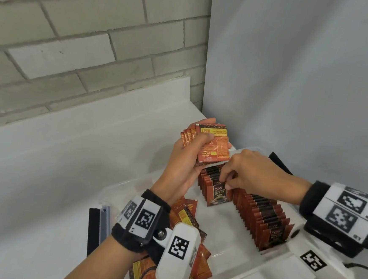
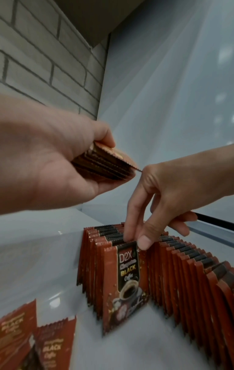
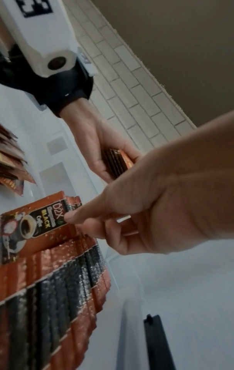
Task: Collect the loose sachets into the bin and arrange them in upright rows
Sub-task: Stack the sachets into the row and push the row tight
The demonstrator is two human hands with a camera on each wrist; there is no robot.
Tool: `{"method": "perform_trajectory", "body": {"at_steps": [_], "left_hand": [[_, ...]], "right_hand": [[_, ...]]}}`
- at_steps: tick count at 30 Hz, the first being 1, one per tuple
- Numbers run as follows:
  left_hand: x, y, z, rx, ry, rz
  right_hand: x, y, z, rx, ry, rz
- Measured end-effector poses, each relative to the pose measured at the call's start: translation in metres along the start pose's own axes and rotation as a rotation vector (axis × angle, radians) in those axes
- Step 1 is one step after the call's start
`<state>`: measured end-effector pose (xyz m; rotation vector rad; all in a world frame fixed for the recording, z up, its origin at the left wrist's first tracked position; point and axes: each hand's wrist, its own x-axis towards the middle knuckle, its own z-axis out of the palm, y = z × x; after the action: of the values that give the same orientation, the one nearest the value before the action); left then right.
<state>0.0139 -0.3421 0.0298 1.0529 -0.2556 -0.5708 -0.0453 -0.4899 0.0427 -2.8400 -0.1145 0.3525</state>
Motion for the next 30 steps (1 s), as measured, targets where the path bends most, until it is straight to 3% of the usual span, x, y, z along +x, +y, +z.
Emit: {"method": "perform_trajectory", "body": {"at_steps": [9, 18, 25, 30], "left_hand": [[0.0, 0.002, 0.001, 0.006, -0.055, -0.007], [0.0, -0.002, 0.003, -0.038, -0.095, -0.04], [0.0, -0.003, 0.004, -0.038, -0.065, -0.078], [0.002, -0.005, 0.001, -0.007, 0.015, -0.125]], "right_hand": [[-0.026, 0.009, -0.03, 0.896, -0.132, 0.228], [-0.04, 0.0, -0.003, 1.658, 0.158, 0.344], [-0.042, -0.001, -0.001, 1.919, 0.345, 0.326], [-0.05, 0.001, -0.002, 1.691, 0.622, 0.291]]}}
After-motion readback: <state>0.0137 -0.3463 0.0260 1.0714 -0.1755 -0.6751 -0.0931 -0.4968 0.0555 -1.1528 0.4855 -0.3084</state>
